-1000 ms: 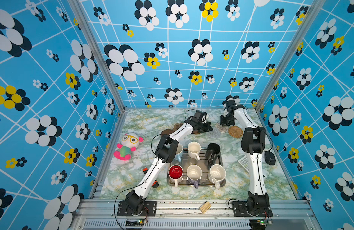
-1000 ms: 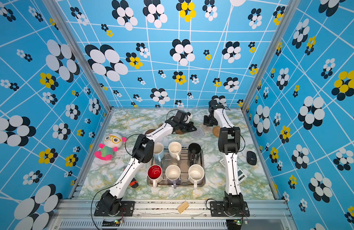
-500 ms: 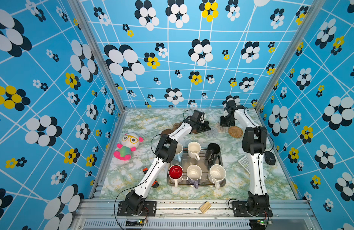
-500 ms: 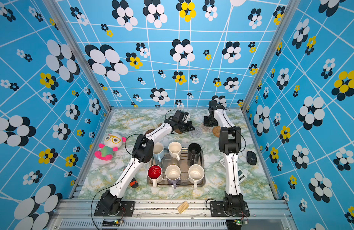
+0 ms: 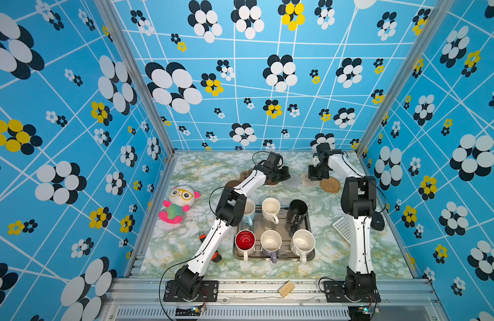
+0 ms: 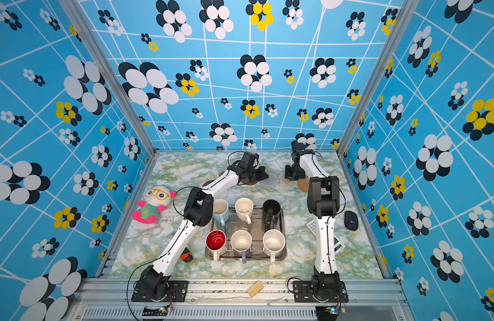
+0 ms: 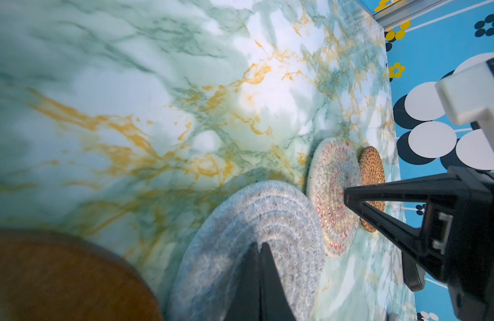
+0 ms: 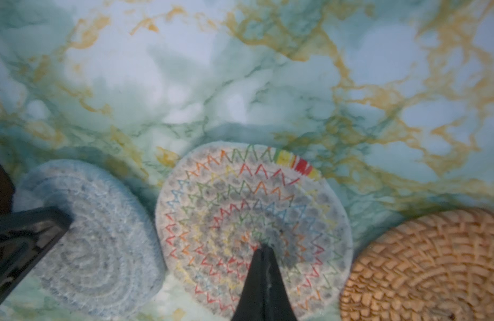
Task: Place cups on coasters
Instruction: Move the coaster to the top-center of the table.
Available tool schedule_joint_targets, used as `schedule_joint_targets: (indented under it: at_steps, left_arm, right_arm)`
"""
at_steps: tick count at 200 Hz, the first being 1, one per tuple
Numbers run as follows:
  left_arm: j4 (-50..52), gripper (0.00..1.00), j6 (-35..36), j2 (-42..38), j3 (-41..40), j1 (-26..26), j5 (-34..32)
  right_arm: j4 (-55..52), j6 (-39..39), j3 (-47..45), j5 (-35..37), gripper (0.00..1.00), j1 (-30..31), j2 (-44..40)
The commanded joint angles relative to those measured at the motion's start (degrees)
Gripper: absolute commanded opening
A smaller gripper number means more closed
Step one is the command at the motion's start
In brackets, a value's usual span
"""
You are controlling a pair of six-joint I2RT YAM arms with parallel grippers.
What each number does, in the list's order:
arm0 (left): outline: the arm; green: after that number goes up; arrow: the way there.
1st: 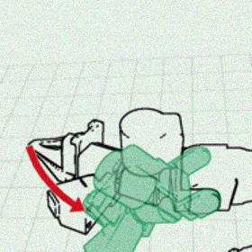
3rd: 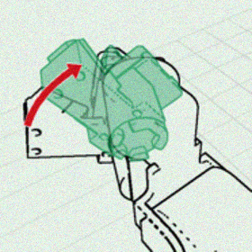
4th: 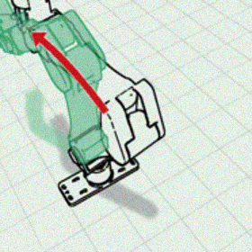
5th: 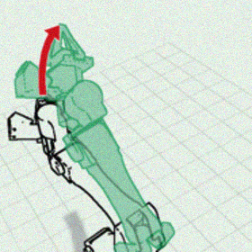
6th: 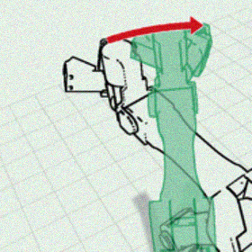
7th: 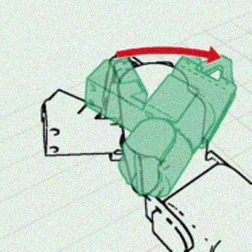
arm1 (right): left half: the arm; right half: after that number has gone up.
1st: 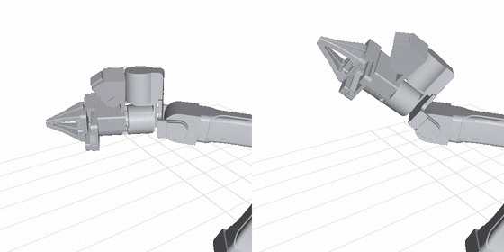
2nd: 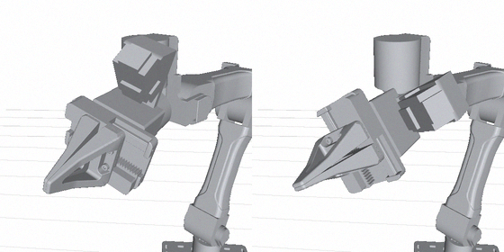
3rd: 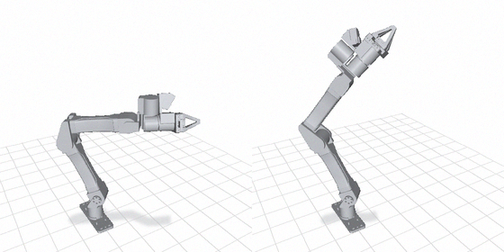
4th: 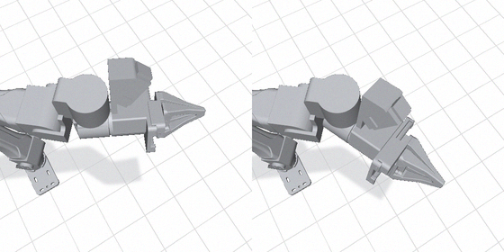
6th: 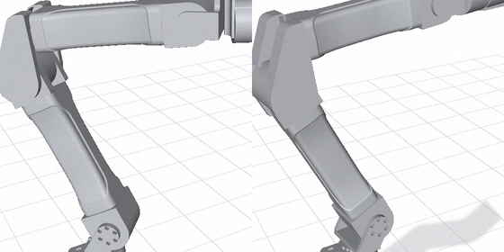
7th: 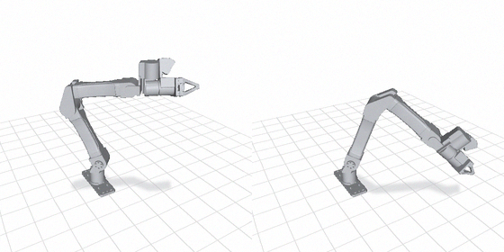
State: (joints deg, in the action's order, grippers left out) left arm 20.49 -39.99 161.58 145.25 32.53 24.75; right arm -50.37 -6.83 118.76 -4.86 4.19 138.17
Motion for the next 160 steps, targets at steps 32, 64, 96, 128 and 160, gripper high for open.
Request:
schedule_joint_targets:
  at_steps: [32,64,96,128,160]
  left_arm:
    - [5.2,0.00,-0.7,0.6,-1.3,-1.8,-6.1]
    - [3.7,0.00,-0.8,-0.3,-2.7,-1.6,-5.3]
    - [2.9,0.00,-0.8,-1.0,-3.1,-1.3,-3.9]
    - [1.8,0.00,-0.6,-2.6,-4.6,-1.0,-3.5]
    - [0.9,0.04,-0.1,-4.8,-5.8,-1.0,-3.2]
  right_arm:
    - [-4.0,0.6,-2.8,-0.8,0.00,-0.1,0.9]
    - [-4.0,0.6,-2.5,-1.4,0.00,-0.1,0.9]
    - [-4.2,0.5,-1.5,-2.1,0.00,0.0,1.0]
    - [-5.2,0.5,1.0,-3.0,0.00,-0.1,1.4]
    - [-5.7,0.3,2.3,-3.2,0.00,0.0,1.0]
